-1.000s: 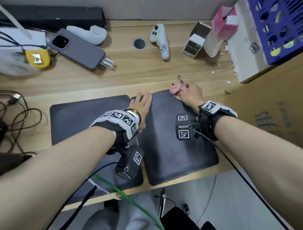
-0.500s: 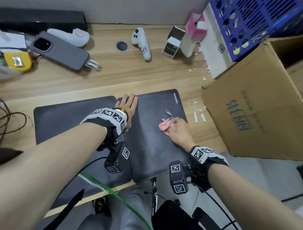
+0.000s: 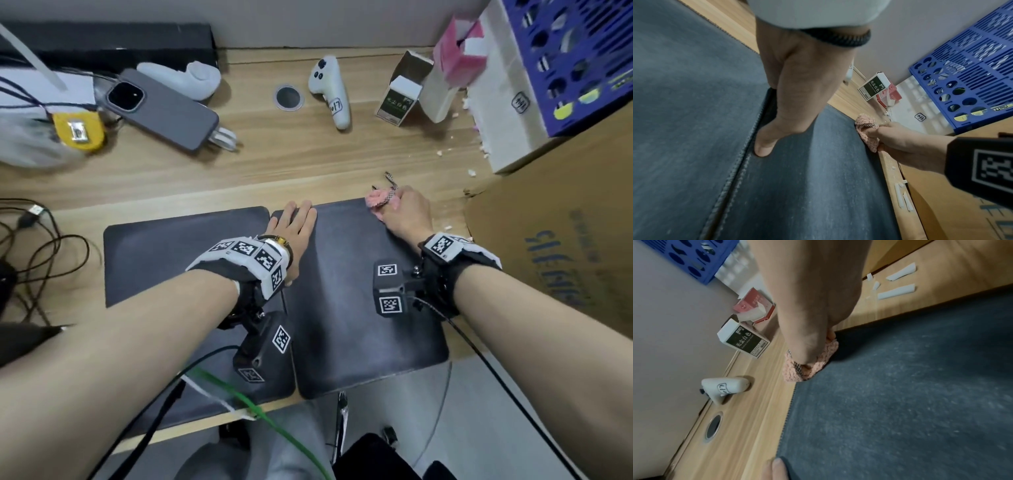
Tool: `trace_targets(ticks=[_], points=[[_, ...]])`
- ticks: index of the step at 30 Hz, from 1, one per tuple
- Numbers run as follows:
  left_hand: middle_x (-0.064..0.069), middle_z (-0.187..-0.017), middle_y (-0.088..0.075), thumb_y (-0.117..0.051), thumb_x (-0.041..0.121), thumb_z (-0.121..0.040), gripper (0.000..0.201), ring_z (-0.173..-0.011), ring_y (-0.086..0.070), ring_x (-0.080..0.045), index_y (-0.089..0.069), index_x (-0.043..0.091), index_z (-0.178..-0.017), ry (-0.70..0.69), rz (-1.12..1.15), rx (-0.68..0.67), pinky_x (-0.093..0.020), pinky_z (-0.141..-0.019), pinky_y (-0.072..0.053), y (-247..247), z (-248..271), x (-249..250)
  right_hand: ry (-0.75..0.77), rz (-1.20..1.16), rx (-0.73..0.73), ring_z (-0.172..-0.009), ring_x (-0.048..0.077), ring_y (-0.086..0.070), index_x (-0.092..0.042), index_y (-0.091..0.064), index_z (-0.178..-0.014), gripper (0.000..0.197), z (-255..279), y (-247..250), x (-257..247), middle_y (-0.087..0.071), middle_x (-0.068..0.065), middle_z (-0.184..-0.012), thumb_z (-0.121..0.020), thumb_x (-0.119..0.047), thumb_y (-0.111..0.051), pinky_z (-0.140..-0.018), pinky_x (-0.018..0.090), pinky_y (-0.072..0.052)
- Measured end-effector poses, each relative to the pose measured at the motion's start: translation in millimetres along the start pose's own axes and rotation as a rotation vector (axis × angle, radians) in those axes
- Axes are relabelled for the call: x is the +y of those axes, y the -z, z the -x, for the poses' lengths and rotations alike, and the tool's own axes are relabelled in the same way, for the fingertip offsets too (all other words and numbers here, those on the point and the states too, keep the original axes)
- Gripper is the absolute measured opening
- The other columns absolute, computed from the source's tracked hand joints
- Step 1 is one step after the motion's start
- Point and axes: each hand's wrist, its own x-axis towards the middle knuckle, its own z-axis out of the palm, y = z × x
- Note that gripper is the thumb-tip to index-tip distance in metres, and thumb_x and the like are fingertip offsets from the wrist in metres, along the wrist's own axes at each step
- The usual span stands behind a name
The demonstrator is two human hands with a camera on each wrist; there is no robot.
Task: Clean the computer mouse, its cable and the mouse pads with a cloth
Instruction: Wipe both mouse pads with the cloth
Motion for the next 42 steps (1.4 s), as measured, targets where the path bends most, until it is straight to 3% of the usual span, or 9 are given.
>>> trace_targets(ticks=[3, 6, 11, 21, 26, 31, 34, 39, 42], points=[[-0.007, -0.155, 0.032, -0.081, 0.016, -0.070, 0.131, -0.144, 0.023, -0.031, 0.025, 0.008, -0.147, 0.004, -0.006, -0.002, -0.047, -0.118, -0.005, 3.3, 3.6, 2.2, 0.001, -0.035, -0.080, -0.109, 0.031, -0.061, -0.002, -0.065, -0.106, 0.036, 21.6, -4.8, 0.2, -0.064, 0.014, -0.118, -0.079, -0.024, -0.073, -0.085, 0.028, -0.047], [-0.005, -0.155, 0.031, -0.080, 0.015, -0.070, 0.131, -0.145, 0.022, -0.030, 0.024, 0.008, -0.148, 0.019, 0.002, 0.002, -0.047, -0.118, -0.004, 5.3, 5.6, 3.2, 0.009, 0.005, -0.154, -0.104, 0.033, -0.062, -0.003, -0.066, -0.097, 0.035, 61.8, -15.3, 3.8, -0.066, 0.016, -0.110, -0.076, -0.029, -0.072, -0.084, 0.034, -0.051], [-0.006, -0.156, 0.029, -0.080, 0.017, -0.068, 0.131, -0.145, 0.020, -0.030, 0.023, 0.007, -0.148, 0.008, -0.006, 0.018, -0.047, -0.119, -0.008, 4.2, 5.3, 4.0, 0.073, 0.127, -0.193, -0.117, 0.036, -0.047, -0.001, -0.050, -0.118, 0.036, 117.1, -43.4, 8.0, -0.048, 0.017, -0.125, -0.086, -0.014, -0.058, -0.095, 0.036, -0.037], [-0.006, -0.155, 0.032, -0.081, 0.021, -0.069, 0.133, -0.144, 0.024, -0.030, 0.026, 0.008, -0.147, -0.001, -0.022, -0.012, -0.046, -0.118, -0.004, 2.0, 0.9, -1.6, 0.118, 0.065, -0.178, -0.116, 0.036, -0.051, -0.002, -0.053, -0.118, 0.040, 31.4, -33.1, -25.2, -0.053, 0.019, -0.124, -0.084, -0.019, -0.065, -0.091, 0.036, -0.043], [-0.006, -0.155, 0.032, -0.075, 0.014, -0.070, 0.127, -0.144, 0.023, -0.029, 0.026, 0.008, -0.147, 0.050, -0.030, 0.007, -0.045, -0.118, -0.005, 0.0, -0.4, 3.9, 0.151, 0.002, -0.139, -0.119, 0.035, -0.048, -0.002, -0.051, -0.122, 0.037, 32.7, -31.9, -25.9, -0.049, 0.018, -0.128, -0.088, -0.014, -0.059, -0.095, 0.034, -0.039], [-0.007, -0.156, 0.029, -0.077, 0.015, -0.072, 0.126, -0.145, 0.021, -0.030, 0.023, 0.008, -0.148, 0.083, -0.026, 0.018, -0.044, -0.118, -0.008, 3.1, 3.6, 9.0, 0.178, -0.027, -0.154, -0.112, 0.032, -0.050, -0.004, -0.056, -0.115, 0.028, 92.9, -35.8, 22.5, -0.051, 0.016, -0.119, -0.087, -0.009, -0.054, -0.088, 0.029, -0.034], [-0.006, -0.157, 0.026, -0.076, 0.017, -0.074, 0.123, -0.145, 0.019, -0.031, 0.021, 0.009, -0.149, 0.083, -0.026, 0.013, -0.041, -0.120, -0.013, 4.7, 14.1, 9.4, 0.100, -0.066, -0.147, -0.111, 0.031, -0.051, -0.007, -0.056, -0.112, 0.027, 145.3, -34.3, 67.0, -0.052, 0.013, -0.120, -0.085, -0.008, -0.056, -0.089, 0.029, -0.034], [-0.005, -0.158, 0.020, -0.064, 0.006, -0.082, 0.102, -0.146, 0.011, -0.030, 0.008, 0.014, -0.152, 0.101, 0.071, 0.075, -0.049, -0.109, -0.036, -10.1, 28.8, 17.8, -0.052, -0.055, -0.146, -0.106, 0.033, -0.056, -0.007, -0.058, -0.105, 0.026, 189.3, -19.9, 116.7, -0.059, 0.015, -0.111, -0.081, -0.014, -0.062, -0.087, 0.036, -0.045], [-0.008, -0.159, 0.014, -0.062, 0.004, -0.083, 0.092, -0.146, 0.007, -0.030, -0.003, 0.015, -0.152, 0.079, 0.089, 0.144, -0.045, -0.104, -0.041, -27.8, 39.1, 26.6, -0.101, -0.096, -0.100, -0.104, 0.037, -0.057, -0.004, -0.060, -0.100, 0.028, 198.0, -19.6, 113.2, -0.063, 0.019, -0.105, -0.078, -0.020, -0.069, -0.087, 0.039, -0.047]])
